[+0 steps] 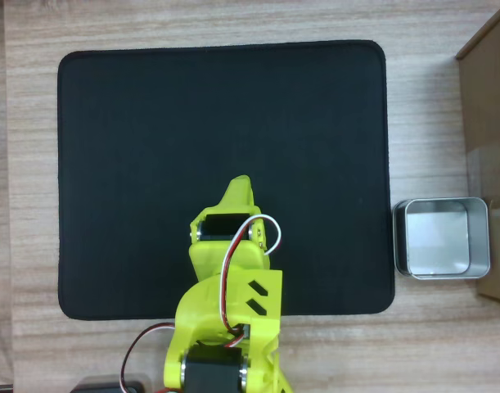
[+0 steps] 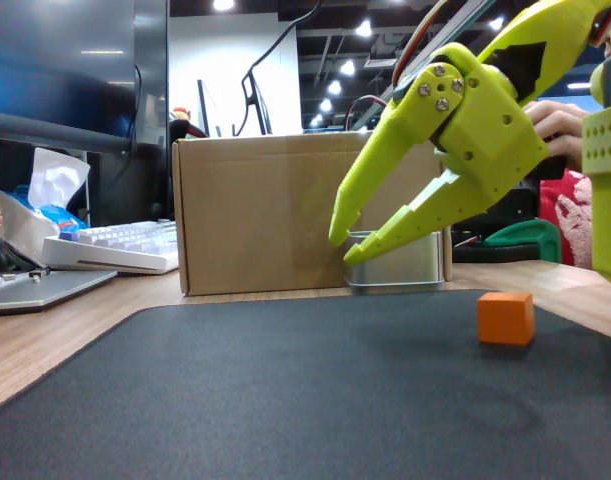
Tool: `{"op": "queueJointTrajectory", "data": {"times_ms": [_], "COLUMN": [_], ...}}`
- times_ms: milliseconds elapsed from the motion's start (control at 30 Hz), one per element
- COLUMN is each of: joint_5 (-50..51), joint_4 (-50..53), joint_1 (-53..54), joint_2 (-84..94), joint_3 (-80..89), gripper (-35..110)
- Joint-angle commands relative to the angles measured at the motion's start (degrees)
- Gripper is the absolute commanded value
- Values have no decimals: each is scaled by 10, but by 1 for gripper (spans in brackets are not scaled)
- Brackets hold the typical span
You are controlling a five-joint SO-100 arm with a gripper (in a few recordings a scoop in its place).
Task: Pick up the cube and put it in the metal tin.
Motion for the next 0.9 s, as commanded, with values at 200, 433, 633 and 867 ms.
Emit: {"op": "queueJointTrajectory", "data": {"times_ms": [200, 433, 633, 867], "joint_5": [-10, -2, 19, -51], "joint_4": [11, 111, 179, 217], "joint_1": [5, 8, 11, 9], "joint_2": [11, 11, 11, 11], "joint_3": [-20, -138, -206, -253], "gripper": [2, 3, 4, 5]}}
